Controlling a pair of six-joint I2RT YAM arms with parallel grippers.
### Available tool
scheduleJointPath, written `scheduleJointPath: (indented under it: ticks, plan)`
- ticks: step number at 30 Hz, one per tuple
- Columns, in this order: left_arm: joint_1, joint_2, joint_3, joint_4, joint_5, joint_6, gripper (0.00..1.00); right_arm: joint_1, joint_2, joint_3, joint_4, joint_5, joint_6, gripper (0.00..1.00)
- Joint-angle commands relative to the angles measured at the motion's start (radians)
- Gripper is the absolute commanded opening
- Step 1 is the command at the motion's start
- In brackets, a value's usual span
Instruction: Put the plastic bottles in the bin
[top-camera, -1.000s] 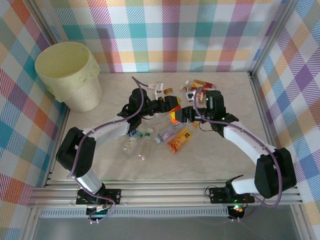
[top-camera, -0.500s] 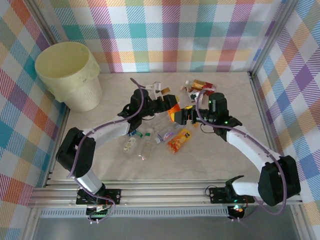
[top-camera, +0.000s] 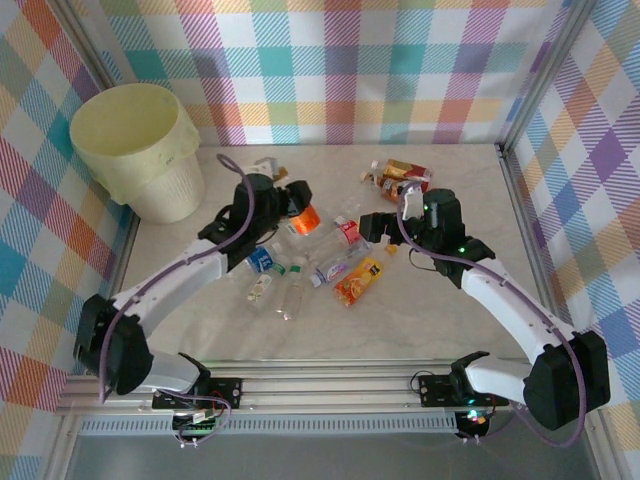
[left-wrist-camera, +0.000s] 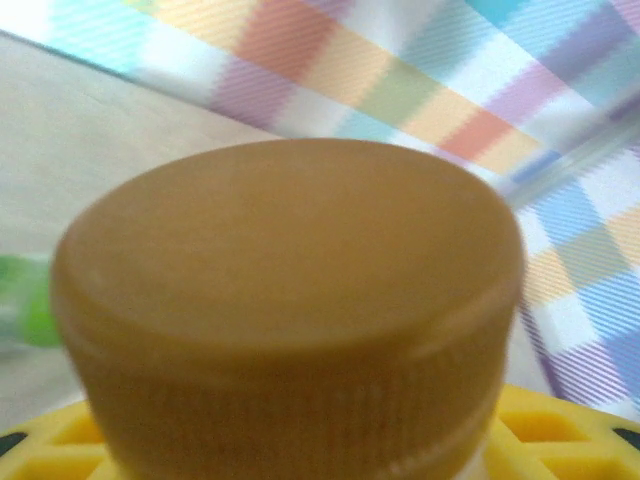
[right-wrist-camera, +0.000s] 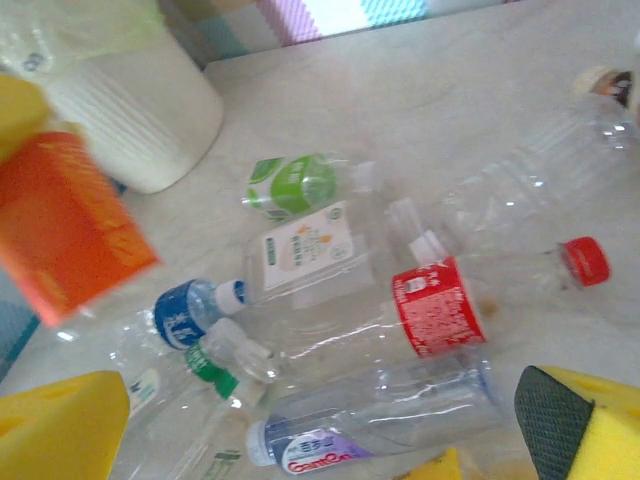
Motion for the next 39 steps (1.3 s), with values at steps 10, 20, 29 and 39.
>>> scheduleJointPath:
  ticks: [10, 20, 29, 39]
  plan:
    - [0.28, -0.24, 0.113, -0.261, -0.292, 0.206, 0.5, 0.005, 0.037, 0.08, -0.02, 0.162, 0.08, 1.0]
    - [0.449, -0.117, 0.333, -0.167, -0.288, 0.348, 0.5, 0.005, 0.115, 0.156, -0.046, 0.139, 0.122, 1.0]
    - [0.627, 0.175, 0.658, -0.153, -0.151, 0.352, 0.5, 0.005, 0.136, 0.169, -0.045, 0.168, 0.123, 1.0]
    - [0.75, 0.431, 0.857, -0.167, -0.058, 0.241, 0.5, 0.005, 0.126, 0.161, -0.071, 0.174, 0.102, 1.0]
